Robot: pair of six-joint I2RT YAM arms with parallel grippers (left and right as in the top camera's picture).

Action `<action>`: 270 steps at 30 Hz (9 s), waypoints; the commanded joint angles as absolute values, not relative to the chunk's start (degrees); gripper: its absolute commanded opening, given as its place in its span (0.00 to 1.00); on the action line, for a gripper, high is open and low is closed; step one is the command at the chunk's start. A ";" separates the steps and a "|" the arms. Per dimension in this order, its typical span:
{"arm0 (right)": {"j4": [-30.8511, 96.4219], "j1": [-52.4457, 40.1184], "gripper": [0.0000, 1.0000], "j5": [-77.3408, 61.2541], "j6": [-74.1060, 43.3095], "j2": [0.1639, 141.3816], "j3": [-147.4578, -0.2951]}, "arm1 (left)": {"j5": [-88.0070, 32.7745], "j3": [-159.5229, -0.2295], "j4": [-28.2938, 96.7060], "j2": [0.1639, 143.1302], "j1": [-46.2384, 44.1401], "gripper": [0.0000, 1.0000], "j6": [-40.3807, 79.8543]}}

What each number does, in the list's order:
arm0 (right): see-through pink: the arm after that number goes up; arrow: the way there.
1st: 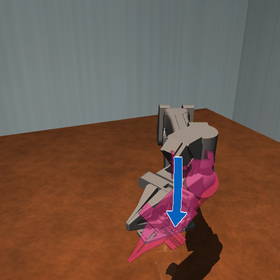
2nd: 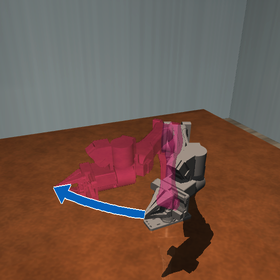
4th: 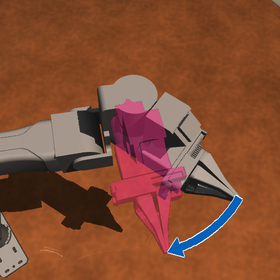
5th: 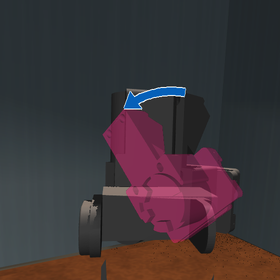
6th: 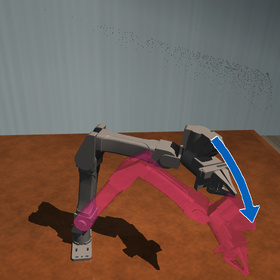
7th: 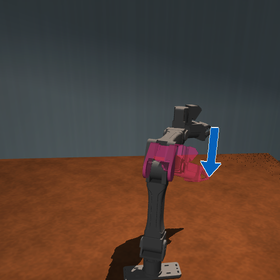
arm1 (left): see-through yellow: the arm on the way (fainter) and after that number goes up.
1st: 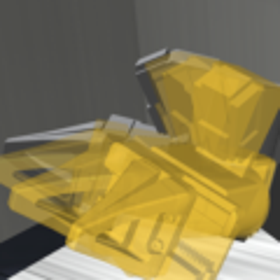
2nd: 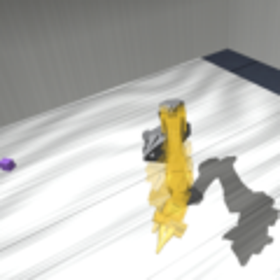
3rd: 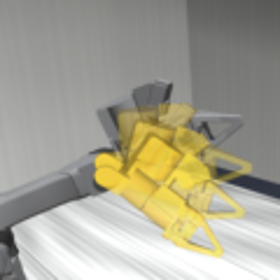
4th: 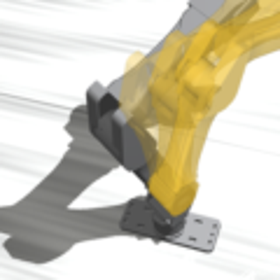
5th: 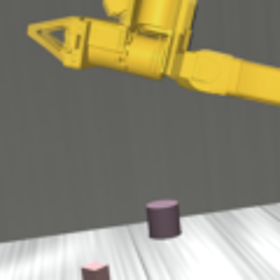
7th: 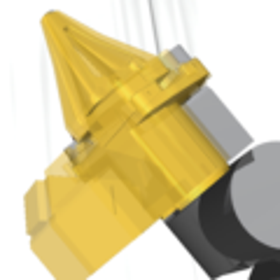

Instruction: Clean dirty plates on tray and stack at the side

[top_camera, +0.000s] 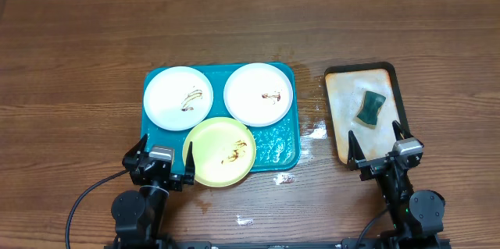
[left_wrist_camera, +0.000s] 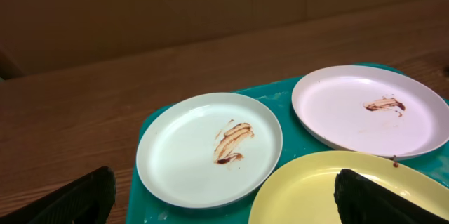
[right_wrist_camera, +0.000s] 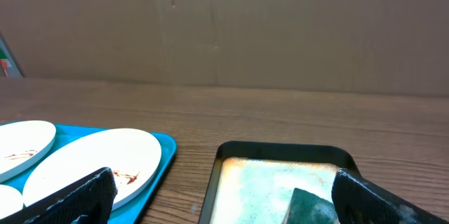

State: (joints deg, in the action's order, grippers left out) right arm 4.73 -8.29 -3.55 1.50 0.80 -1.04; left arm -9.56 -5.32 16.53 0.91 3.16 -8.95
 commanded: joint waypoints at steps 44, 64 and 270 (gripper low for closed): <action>4.62 -8.29 1.00 -2.83 1.32 0.19 -0.45 | -9.21 -5.04 16.38 0.36 3.46 1.00 -8.12; 4.67 -8.29 1.00 -2.81 1.28 0.19 -0.47 | -9.21 -5.04 16.38 0.36 3.46 1.00 -8.12; 58.37 1.72 0.37 -0.32 -22.79 112.97 -76.18 | -19.46 -83.40 73.06 77.54 1.85 1.00 2.57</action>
State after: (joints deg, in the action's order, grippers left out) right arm 58.52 1.08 -0.19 -22.44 113.01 -76.27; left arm -19.84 -82.28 73.25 77.32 2.22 3.03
